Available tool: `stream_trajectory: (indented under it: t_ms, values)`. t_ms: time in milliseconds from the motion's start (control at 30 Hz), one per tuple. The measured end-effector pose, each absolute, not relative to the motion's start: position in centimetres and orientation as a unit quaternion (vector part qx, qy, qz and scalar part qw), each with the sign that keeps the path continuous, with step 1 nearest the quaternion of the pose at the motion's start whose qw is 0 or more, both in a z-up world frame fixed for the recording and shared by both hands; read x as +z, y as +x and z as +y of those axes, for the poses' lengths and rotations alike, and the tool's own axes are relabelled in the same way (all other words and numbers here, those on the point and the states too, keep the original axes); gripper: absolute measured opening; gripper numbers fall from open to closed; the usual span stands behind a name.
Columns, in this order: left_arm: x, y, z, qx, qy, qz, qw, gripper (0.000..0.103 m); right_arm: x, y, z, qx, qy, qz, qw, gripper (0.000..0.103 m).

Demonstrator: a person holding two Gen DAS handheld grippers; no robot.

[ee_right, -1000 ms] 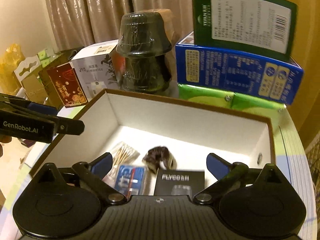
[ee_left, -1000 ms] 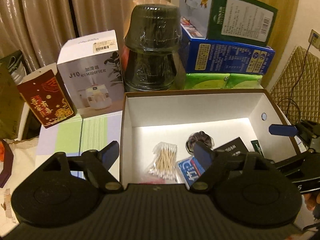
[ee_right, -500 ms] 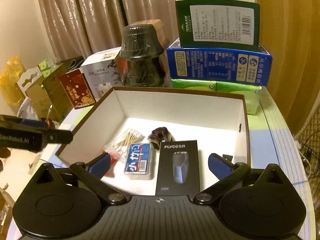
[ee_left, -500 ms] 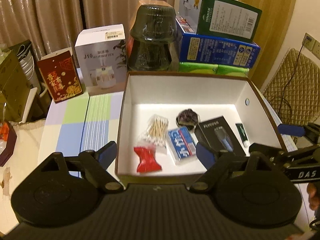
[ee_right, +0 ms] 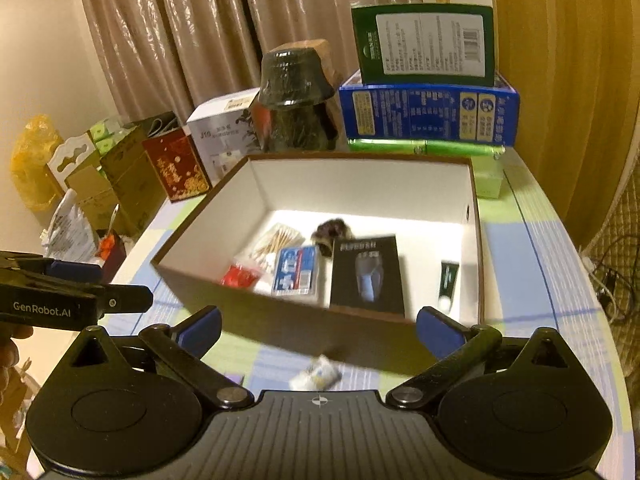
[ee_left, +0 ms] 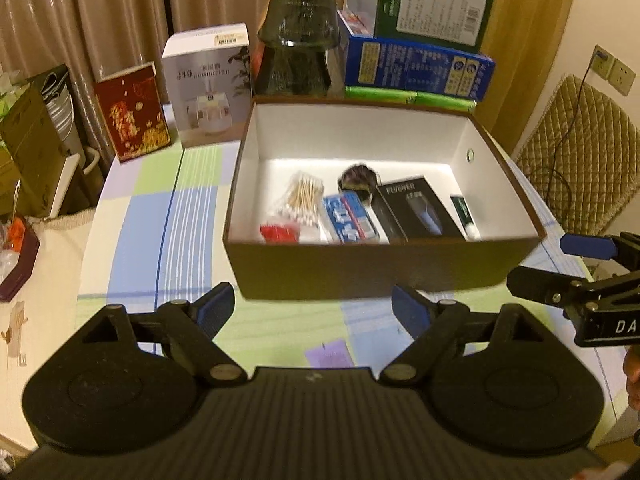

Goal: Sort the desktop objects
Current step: 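Withdraw both tools from the box back toward the remaining items, then move the left tool toward the purple tube while the right tool approaches the clear plastic cup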

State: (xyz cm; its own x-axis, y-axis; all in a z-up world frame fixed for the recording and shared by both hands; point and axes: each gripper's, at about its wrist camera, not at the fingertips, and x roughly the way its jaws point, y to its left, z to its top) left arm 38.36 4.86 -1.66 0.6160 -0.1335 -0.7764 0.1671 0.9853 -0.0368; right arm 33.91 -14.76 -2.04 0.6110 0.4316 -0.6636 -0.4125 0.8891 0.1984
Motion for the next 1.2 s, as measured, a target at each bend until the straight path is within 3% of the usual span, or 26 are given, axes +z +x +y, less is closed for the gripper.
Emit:
stream_trajectory:
  t_ms: [567,1200]
  values:
    - [-2.6,30.6,3.8,-0.096,0.02,0.45,0.888,0.083,-3.1,26.5,-15.7,0.253,0.0,0.396,0.883,0.101]
    - [-7.3,25.9,4.5,-0.08,0.02,0.512,0.855,0.083,-7.1,22.0,-15.7,0.258,-0.016,0.456,0.852,0.101]
